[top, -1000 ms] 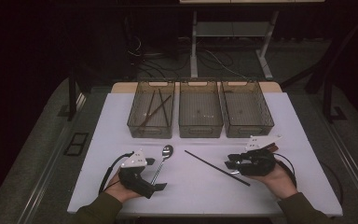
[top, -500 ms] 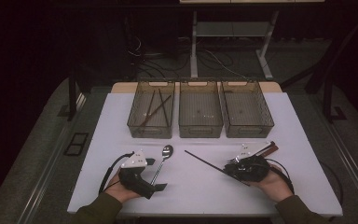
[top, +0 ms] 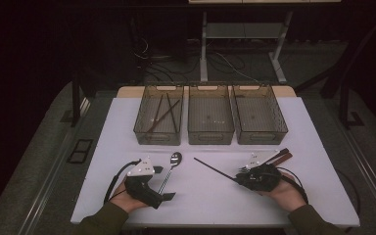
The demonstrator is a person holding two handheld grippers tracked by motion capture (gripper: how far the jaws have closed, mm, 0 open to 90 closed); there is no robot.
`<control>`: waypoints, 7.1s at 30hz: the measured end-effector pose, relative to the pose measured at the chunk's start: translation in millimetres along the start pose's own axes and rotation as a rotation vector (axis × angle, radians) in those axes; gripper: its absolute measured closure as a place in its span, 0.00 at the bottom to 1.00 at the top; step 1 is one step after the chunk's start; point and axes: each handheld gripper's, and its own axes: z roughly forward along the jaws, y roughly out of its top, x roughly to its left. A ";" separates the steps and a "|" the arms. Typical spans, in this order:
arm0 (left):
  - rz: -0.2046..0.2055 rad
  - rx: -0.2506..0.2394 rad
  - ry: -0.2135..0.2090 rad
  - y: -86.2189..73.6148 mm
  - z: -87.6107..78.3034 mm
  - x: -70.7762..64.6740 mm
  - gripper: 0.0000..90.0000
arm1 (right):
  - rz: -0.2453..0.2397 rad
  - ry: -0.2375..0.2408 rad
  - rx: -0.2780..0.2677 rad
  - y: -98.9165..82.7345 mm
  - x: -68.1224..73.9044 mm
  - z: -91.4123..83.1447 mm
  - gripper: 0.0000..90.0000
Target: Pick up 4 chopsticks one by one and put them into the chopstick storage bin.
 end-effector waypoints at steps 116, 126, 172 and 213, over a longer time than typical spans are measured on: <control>-0.010 -0.002 -0.005 -0.6 1.6 1.4 0.00 | 0.093 0.021 -0.390 59.1 -25.8 -51.3 0.95; -0.012 -0.007 -0.005 -0.8 1.4 1.4 0.00 | 0.092 -0.020 -0.415 84.0 -29.2 -42.7 0.95; -0.001 -0.020 -0.019 0.2 0.9 0.3 0.00 | 0.186 -0.162 -0.340 203.3 -51.6 62.3 0.95; 0.002 -0.023 -0.025 1.0 0.0 1.3 0.00 | 0.216 -0.127 -0.306 239.1 -50.6 96.0 0.45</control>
